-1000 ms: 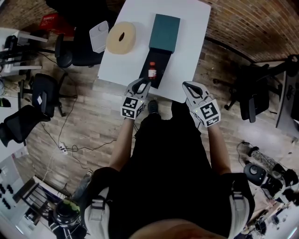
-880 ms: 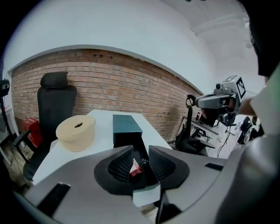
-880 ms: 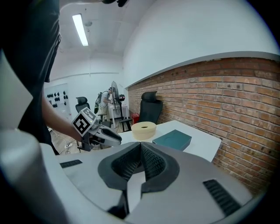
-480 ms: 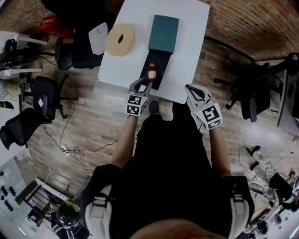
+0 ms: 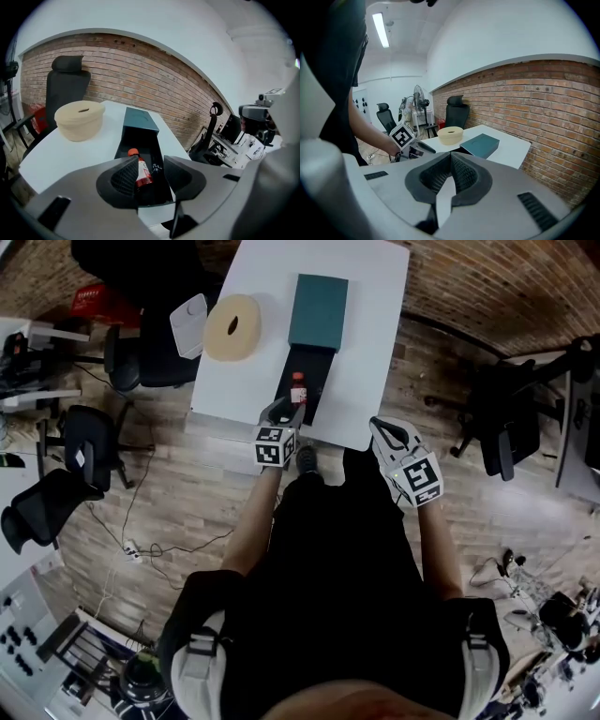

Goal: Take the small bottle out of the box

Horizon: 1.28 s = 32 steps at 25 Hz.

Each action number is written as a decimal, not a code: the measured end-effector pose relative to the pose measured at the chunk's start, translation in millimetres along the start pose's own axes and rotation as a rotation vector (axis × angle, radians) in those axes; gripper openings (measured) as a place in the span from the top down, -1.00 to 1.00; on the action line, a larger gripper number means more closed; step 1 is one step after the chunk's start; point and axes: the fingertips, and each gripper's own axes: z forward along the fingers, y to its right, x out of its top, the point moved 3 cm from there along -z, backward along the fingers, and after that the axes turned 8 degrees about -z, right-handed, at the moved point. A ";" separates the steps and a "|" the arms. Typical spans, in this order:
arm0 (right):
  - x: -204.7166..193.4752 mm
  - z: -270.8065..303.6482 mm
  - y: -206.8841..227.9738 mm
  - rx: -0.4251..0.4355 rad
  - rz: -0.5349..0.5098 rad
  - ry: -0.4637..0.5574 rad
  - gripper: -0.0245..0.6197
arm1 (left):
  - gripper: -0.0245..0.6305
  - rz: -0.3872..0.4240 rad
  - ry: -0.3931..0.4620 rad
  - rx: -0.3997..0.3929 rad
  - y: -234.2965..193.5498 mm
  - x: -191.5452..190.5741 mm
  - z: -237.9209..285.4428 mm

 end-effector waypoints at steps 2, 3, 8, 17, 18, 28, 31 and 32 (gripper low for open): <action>-1.8 -1.0 -2.0 -0.002 0.009 -0.003 0.93 | 0.40 -0.020 -0.018 0.019 -1.9 -1.7 5.8; -2.6 -0.6 -4.0 0.000 0.011 -0.006 0.93 | 0.40 -0.027 -0.027 0.030 -3.9 -2.5 8.1; -3.6 1.3 -6.3 0.012 0.002 -0.025 0.93 | 0.36 -0.051 -0.087 0.074 -12.3 -8.5 23.3; -1.1 2.9 -2.9 0.016 0.004 -0.022 0.93 | 0.24 -0.075 -0.169 0.102 -18.8 -23.0 39.0; -0.9 3.0 -2.6 0.017 0.003 -0.023 0.93 | 0.23 -0.072 -0.176 0.110 -19.6 -22.9 40.2; -5.1 -0.8 -5.5 0.012 0.028 -0.021 0.93 | 0.23 -0.084 -0.221 0.157 -21.0 -18.3 54.3; -5.6 -1.7 -0.5 0.002 0.040 -0.017 0.93 | 0.23 -0.088 -0.235 0.180 -24.2 -18.5 59.0; -5.7 -1.8 0.8 -0.001 0.043 -0.016 0.93 | 0.23 -0.089 -0.239 0.191 -26.1 -18.2 59.2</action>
